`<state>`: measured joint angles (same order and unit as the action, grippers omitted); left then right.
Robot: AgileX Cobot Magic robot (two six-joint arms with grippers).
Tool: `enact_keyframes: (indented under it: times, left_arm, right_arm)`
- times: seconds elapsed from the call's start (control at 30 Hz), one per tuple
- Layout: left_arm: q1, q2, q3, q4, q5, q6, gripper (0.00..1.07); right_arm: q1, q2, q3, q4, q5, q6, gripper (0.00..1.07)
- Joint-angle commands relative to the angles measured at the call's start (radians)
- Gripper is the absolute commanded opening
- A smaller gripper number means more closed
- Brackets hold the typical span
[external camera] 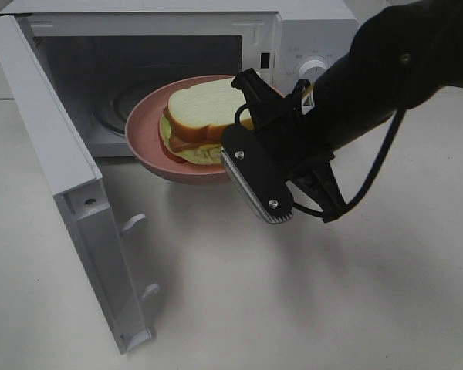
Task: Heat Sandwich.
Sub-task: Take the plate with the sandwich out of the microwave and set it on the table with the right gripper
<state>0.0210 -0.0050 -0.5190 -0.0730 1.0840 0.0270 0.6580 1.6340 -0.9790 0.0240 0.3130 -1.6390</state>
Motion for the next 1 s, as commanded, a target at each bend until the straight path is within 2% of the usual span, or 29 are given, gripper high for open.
enact_keyframes:
  times: [0.03,0.43,0.83,1.0]
  left_arm:
    - [0.003,-0.016,0.002,-0.002,-0.013,-0.001,0.98]
    - [0.003,-0.016,0.002,-0.002,-0.013,-0.001,0.98]
    - [0.003,-0.016,0.002,-0.002,-0.013,-0.001,0.98]
    - [0.003,-0.016,0.002,-0.002,-0.013,-0.001,0.98]
  right_arm:
    - [-0.004,-0.064,0.033,-0.002,-0.036,-0.001,0.00]
    - [-0.004,-0.287,0.228,-0.010,-0.001,0.010,0.00]
    - [-0.004,-0.453,0.327,-0.065,0.058,0.132,0.00]
    - [-0.004,-0.532,0.378,-0.133,0.108,0.190,0.00]
